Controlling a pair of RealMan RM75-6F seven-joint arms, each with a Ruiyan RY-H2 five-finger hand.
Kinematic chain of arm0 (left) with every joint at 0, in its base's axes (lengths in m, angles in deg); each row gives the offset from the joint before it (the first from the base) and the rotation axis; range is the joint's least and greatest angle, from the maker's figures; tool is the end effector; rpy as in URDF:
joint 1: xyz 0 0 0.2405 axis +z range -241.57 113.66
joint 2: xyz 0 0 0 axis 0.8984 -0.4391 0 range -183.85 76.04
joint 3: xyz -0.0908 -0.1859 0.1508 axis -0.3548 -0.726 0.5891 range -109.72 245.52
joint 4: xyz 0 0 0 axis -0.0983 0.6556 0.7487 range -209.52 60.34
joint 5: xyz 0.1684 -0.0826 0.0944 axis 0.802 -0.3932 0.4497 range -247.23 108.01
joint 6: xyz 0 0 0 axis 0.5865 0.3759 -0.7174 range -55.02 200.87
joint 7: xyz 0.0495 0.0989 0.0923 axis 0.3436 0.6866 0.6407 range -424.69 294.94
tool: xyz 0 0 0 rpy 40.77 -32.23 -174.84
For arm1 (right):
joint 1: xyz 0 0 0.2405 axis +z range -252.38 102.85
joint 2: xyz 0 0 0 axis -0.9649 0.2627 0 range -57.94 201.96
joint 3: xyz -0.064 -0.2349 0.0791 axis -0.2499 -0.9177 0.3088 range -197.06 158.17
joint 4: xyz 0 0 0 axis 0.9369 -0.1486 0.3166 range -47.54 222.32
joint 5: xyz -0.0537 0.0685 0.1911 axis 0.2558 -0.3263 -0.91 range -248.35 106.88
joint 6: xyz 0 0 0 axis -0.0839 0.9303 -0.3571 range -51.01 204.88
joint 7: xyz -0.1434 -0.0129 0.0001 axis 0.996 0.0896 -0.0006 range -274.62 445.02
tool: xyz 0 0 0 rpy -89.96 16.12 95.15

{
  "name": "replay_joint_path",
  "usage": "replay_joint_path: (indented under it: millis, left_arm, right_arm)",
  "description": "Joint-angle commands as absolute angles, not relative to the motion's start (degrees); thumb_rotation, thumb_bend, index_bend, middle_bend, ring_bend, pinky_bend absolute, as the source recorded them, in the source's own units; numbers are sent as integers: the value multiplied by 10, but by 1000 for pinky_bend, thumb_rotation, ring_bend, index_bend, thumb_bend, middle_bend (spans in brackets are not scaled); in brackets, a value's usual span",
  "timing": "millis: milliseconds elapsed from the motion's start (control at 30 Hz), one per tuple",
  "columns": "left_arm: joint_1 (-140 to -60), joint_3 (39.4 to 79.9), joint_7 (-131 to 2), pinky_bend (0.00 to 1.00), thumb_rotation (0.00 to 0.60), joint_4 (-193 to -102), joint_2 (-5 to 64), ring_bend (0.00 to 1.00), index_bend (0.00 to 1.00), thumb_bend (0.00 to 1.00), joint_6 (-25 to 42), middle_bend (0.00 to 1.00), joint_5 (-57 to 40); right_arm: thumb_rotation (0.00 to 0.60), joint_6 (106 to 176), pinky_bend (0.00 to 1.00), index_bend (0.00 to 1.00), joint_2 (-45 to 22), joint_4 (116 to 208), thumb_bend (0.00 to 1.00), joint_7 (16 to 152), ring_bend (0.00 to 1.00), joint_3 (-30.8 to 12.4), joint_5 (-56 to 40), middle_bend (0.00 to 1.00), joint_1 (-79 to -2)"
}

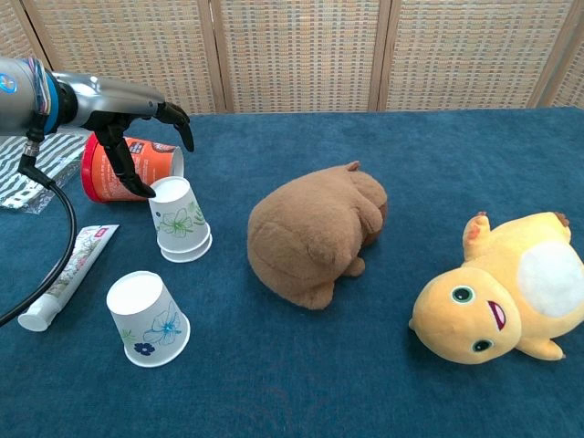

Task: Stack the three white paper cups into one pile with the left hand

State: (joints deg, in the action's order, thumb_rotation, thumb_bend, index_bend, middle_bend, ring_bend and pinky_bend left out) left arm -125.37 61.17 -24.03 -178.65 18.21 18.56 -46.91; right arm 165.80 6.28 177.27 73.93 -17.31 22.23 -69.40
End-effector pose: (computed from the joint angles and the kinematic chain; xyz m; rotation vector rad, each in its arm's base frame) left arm -0.1050 0.3626 0.0401 -1.8883 -0.9937 -0.5549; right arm -0.2966 -0.1801 0.1538 1.4075 -0.9552 1.1459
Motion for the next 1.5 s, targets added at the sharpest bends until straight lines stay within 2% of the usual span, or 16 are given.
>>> replay_joint_path:
  millis: [33,200,333,533,667,833,967,1167,1500]
  left_arm:
    - [-1258,617,-239,0,600,-1787,180,0,11,239,186,0,-476]
    - [-1250,616,-256,0,600,-1803,160,0,0,239,177,0,-461]
    - [-1226,617,-280,0,600,-1864,122,0,0,240,153,0,-392]
    - [-1176,661,-278,0,600,-1976,73,0,47,240,103,0,-276]
    - [-1142,690,-281,0,600,-2015,58,0,51,240,84,0,-205]
    - [-1107,719,-283,0,600,-2030,54,0,73,239,66,0,-139]
    - [-1077,744,-290,0,600,-2033,52,0,139,239,58,0,-81]
    - [-1038,777,-302,0,600,-2015,65,0,181,240,60,0,-13]
    - [-1011,781,-295,0,600,-1944,126,0,195,240,74,0,1]
  right_arm:
    - [600,1658,0,0,63,1772,48,738,0,-172,221,0,-694]
    - [600,1656,0,0,62,1771,47,740,0,-173,222,0,-693]
    - [600,1653,0,0,62,1772,48,742,0,-173,221,0,-692]
    - [600,1653,0,0,62,1776,48,751,0,-174,222,0,-693]
    - [600,1654,0,0,62,1779,48,757,0,-176,225,0,-693]
    - [600,1652,0,0,60,1779,47,763,0,-176,225,0,-693]
    - [600,1649,0,0,60,1778,48,761,0,-174,219,0,-692]
    - [600,1648,0,0,60,1775,47,754,0,-171,212,0,-692]
    - [600,1645,0,0,60,1772,47,749,0,-170,208,0,-692]
